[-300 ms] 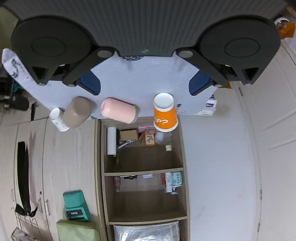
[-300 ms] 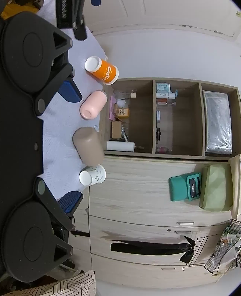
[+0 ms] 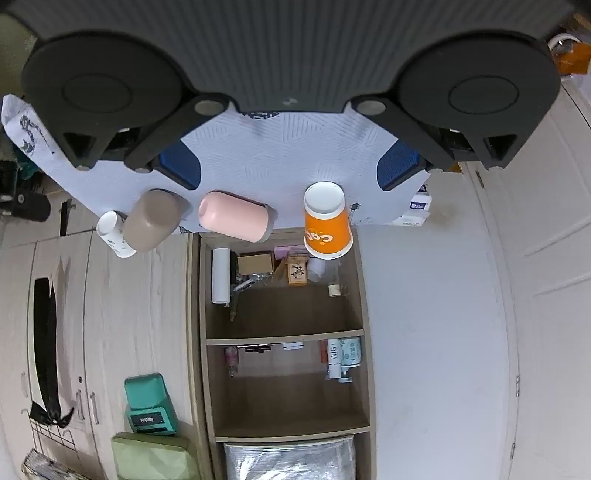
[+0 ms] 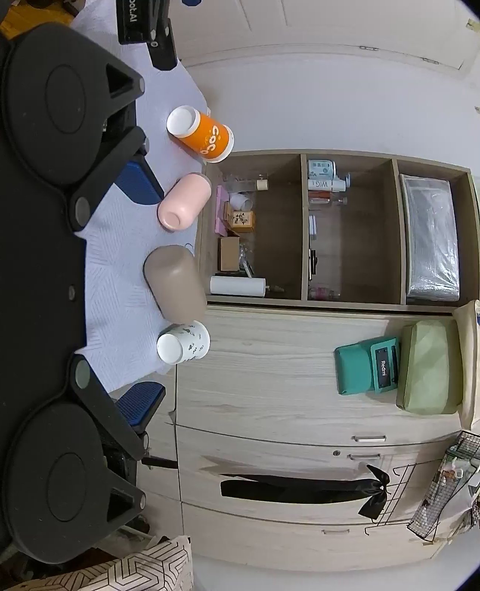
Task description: Flip cup upright
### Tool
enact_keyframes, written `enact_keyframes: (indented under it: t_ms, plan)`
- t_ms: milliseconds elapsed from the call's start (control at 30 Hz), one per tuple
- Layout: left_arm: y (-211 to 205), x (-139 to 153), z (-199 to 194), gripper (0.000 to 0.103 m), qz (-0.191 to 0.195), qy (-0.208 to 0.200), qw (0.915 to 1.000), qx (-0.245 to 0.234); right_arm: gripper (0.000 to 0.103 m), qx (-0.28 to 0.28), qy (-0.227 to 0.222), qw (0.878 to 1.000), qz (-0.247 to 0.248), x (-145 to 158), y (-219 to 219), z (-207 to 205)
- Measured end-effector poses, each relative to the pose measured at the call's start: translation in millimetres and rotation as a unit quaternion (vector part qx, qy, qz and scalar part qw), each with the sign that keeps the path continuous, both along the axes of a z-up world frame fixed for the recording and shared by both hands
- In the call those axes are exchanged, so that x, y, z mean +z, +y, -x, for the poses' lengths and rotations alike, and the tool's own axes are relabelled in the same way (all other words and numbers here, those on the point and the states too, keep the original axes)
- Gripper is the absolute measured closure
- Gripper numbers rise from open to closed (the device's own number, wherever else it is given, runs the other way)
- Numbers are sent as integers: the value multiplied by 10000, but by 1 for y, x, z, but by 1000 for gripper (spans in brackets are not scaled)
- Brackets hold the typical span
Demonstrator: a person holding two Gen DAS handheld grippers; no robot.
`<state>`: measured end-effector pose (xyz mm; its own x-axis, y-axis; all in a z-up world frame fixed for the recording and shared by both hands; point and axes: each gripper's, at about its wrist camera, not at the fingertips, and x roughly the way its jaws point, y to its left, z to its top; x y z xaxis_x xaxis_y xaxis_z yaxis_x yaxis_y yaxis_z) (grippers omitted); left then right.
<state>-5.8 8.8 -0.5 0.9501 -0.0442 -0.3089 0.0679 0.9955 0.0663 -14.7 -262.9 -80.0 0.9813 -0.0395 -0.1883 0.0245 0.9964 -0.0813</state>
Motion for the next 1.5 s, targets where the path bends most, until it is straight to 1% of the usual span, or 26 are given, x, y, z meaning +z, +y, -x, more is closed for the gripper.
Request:
enact_keyframes:
  t_ms: [100, 300, 533, 800, 967, 1267, 1500]
  plan:
    - [5, 2, 1, 0, 61, -51, 10000, 36, 0, 11, 54, 10000, -9, 2, 0, -3]
    - [8, 3, 4, 0, 48, -131, 9999, 61, 0, 40, -8, 10000, 50, 0, 2, 0]
    - [7, 4, 8, 0, 74, -151, 9999, 14, 0, 113, -340, 9994, 18, 2, 6, 9]
    - [5, 3, 8, 0, 48, -114, 9999, -29, 0, 71, -676, 9976, 90, 4, 8, 17]
    - [5, 2, 7, 0, 41, -95, 9999, -35, 0, 34, -665, 9977, 148, 3, 10, 15]
    - [5, -3, 2, 0, 41, 108, 9999, -48, 0, 5, -561, 9982, 218, 1, 13, 12]
    - [5, -5, 4, 0, -15, 126, 9999, -63, 0, 9, -560, 9982, 232, 2, 11, 12]
